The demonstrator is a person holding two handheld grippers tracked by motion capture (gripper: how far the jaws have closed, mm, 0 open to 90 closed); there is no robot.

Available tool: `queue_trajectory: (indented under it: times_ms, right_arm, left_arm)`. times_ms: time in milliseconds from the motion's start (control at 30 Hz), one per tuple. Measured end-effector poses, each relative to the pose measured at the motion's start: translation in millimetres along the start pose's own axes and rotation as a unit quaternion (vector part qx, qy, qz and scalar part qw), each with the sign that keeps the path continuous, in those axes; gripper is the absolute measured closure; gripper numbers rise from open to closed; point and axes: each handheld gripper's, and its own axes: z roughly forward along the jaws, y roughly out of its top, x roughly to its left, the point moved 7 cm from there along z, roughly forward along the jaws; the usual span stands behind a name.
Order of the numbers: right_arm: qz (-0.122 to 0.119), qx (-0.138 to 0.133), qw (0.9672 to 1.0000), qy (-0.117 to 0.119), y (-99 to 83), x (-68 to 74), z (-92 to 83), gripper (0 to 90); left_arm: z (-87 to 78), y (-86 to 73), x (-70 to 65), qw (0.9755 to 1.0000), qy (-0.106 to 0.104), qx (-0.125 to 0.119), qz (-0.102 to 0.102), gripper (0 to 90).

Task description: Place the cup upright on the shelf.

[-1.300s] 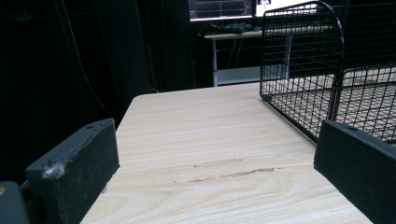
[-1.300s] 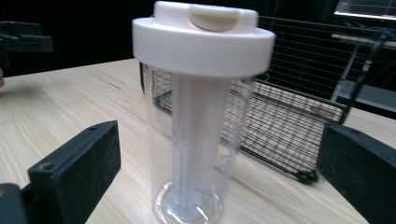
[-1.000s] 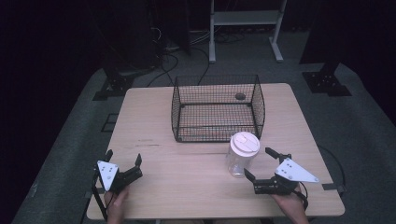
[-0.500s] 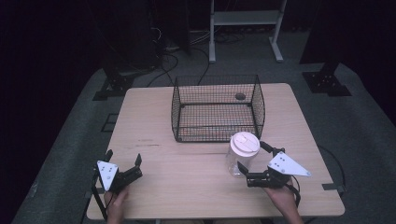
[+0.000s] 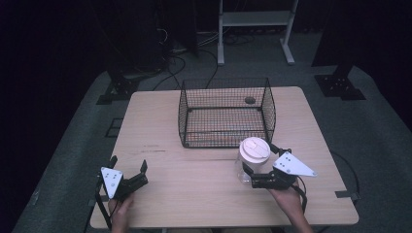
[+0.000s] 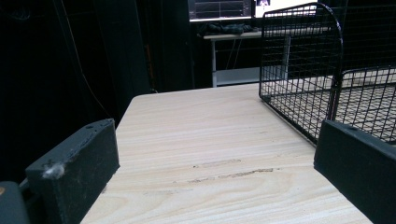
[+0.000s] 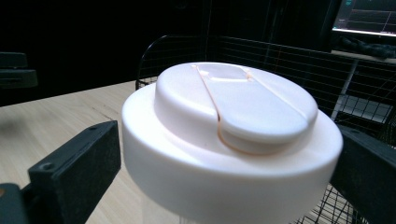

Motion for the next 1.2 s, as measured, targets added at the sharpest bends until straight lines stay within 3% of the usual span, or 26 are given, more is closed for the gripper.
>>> queue_trajectory:
  times_ms: [300, 733, 933, 1200]
  right_arm:
    - [-0.001, 0.009, 0.9999, -0.007, -1.6, -0.7, 8.9, 0.0]
    - [-0.002, 0.014, 0.9999, -0.006, 0.2, -0.6, 8.8, 4.4]
    - [-0.016, 0.026, 0.9995, -0.001, 4.4, 1.1, 10.0, 4.5]
    - [-0.019, 0.023, 0.9994, 0.019, 18.0, 3.7, 10.8, 4.5]
  left_arm:
    - [-0.1, 0.0, -0.1, 1.0, -0.001, 0.0, 0.0, 0.0]
    - [-0.1, 0.0, -0.2, 1.0, -0.001, 0.0, 0.001, 0.0]
    - [0.0, 0.0, -0.2, 1.0, -0.001, 0.0, 0.001, 0.0]
    - [-0.1, 0.0, -0.3, 1.0, -0.001, 0.0, 0.001, 0.0]
